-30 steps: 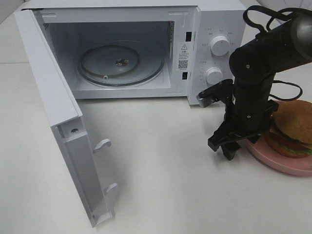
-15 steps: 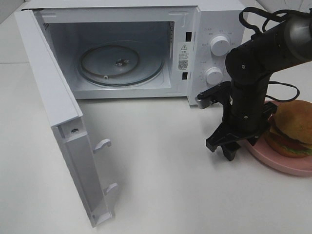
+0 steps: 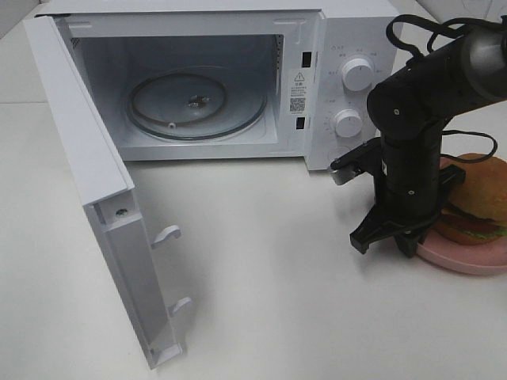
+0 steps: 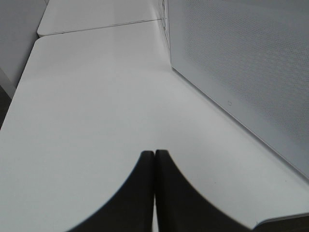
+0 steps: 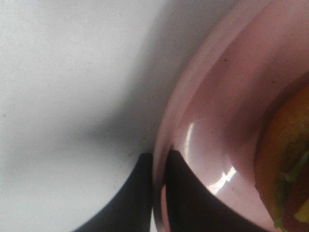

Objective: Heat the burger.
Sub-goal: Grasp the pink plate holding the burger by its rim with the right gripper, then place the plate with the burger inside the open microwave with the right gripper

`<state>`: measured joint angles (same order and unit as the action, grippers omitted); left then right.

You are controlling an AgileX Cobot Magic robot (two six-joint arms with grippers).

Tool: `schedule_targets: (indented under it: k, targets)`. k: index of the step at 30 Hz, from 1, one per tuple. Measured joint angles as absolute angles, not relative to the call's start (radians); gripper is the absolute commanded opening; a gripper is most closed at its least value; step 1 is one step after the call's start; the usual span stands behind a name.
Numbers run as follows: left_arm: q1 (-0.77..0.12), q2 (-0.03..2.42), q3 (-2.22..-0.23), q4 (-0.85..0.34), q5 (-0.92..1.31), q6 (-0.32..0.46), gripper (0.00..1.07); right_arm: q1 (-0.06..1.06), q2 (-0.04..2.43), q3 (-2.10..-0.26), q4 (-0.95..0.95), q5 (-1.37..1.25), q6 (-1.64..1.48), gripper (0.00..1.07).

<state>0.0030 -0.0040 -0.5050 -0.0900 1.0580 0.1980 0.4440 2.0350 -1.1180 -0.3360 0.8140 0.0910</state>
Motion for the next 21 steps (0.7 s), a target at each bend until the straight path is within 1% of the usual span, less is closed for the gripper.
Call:
schedule_targets:
  k: [5,9,11,21]
  targets:
    - [0.003,-0.004,-0.505,-0.090,1.058,0.198,0.00,0.444,2.017,-1.114,-0.334,0.809,0.083,0.00]
    - [0.003,-0.004,-0.505,-0.090,1.058,0.198,0.00,0.444,1.986,-1.096,-0.284,0.795,0.031,0.00]
    - [0.003,-0.004,-0.505,-0.090,1.058,0.198,0.00,0.444,1.941,-1.067,-0.254,0.787,0.000,0.00]
    - [0.003,-0.004,-0.505,-0.090,1.058,0.198,0.00,0.444,1.832,-0.980,-0.248,0.779,-0.014,0.00]
